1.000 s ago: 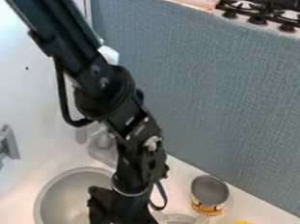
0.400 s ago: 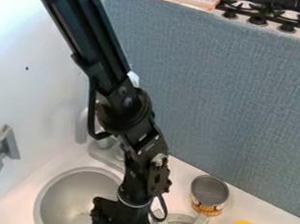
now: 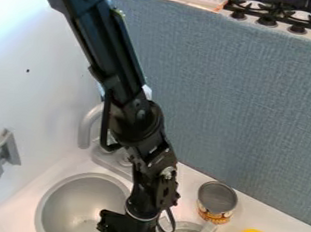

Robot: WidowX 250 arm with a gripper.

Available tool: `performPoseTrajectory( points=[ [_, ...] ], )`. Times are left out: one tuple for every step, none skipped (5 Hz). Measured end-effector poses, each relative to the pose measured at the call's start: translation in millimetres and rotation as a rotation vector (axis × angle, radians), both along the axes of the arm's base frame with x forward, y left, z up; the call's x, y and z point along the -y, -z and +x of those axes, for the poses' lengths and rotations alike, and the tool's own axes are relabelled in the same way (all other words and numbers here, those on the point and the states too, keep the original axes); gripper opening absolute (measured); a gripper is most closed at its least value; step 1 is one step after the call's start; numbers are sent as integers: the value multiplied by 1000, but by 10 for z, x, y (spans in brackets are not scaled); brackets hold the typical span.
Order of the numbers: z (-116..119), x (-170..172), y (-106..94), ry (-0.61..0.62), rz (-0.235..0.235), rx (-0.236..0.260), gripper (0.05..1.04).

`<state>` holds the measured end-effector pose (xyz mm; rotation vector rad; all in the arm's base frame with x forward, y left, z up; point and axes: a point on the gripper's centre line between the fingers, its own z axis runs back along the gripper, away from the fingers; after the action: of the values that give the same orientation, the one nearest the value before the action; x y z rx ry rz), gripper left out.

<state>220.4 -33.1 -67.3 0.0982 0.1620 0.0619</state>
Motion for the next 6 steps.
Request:
performPoseTrajectory(
  points=[
    [30,2,56,11,0,-10,437],
    [30,10,43,34,-5,-25,197],
    [23,29,1,48,-6,-61,100],
    [60,174,-349,89,6,-19,93],
    [154,413,-725,142,-10,79,93],
    [299,630,-781,205,-27,116,93]
  ],
)
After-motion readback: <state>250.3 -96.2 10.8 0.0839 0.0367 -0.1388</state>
